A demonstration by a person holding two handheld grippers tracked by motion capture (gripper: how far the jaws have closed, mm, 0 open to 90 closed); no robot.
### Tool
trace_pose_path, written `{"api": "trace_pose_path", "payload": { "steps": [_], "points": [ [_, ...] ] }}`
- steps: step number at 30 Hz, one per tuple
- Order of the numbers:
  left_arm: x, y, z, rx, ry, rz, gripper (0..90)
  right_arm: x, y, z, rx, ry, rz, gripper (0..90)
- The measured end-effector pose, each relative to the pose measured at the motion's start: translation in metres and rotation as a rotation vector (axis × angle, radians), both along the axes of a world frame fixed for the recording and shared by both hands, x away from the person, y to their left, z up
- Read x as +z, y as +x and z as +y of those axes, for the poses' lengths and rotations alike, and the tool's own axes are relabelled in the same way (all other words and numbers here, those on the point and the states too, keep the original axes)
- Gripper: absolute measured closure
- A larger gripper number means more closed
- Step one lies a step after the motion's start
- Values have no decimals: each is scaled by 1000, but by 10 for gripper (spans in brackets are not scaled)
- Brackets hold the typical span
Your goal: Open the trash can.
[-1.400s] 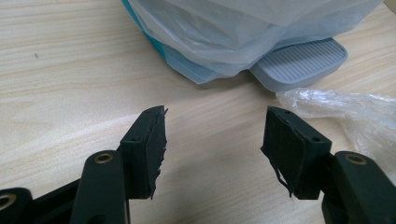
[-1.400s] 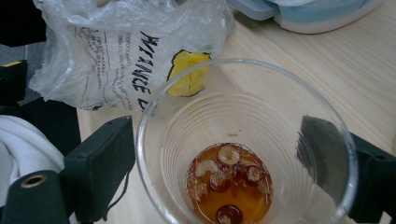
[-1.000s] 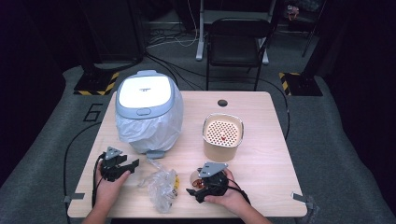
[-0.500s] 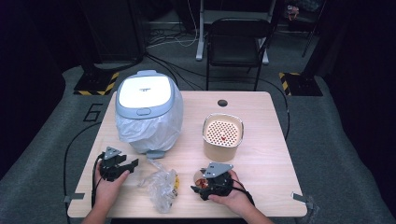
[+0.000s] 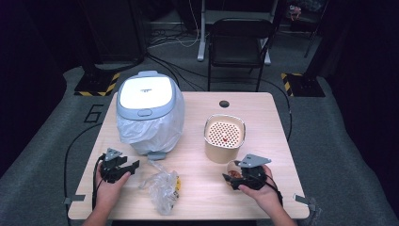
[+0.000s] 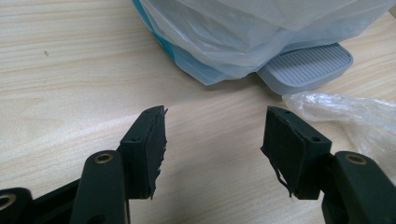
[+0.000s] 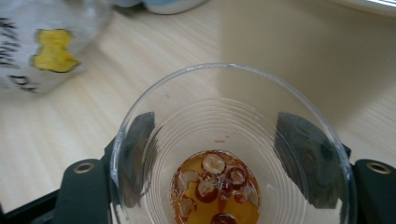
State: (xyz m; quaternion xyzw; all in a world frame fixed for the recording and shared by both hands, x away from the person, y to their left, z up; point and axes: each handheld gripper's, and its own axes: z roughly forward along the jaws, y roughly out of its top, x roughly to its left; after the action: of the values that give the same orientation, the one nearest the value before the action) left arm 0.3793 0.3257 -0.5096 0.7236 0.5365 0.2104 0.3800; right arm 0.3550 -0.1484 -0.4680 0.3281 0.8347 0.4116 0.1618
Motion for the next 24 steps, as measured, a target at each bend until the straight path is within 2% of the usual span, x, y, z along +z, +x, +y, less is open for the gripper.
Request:
{"api": "trace_pose_path", "payload": {
  "steps": [1,3,7,8,11,16,21,24],
  "points": [
    [0,0,0,0,3,-1,394,0,3,-16,-52,0,-10,297],
    [0,0,-1,2,-7,3,394,1,4,-21,-72,-1,-10,297],
    [0,0,-1,2,-7,1,394,1,14,-50,-191,3,-26,295],
    [0,0,0,-1,4,-1,394,1,15,-53,-201,5,-28,294],
    [0,0,0,1,-1,-1,394,-3,20,-64,-246,10,-19,292],
    [0,0,0,-2,2,-1,394,-11,26,-75,-291,-3,-6,286],
    [-1,0,-1,-1,-5,2,394,-15,29,-80,-300,11,13,271],
    [-1,0,0,-1,-5,2,394,-16,30,-80,-306,19,14,213]
  ]
}}
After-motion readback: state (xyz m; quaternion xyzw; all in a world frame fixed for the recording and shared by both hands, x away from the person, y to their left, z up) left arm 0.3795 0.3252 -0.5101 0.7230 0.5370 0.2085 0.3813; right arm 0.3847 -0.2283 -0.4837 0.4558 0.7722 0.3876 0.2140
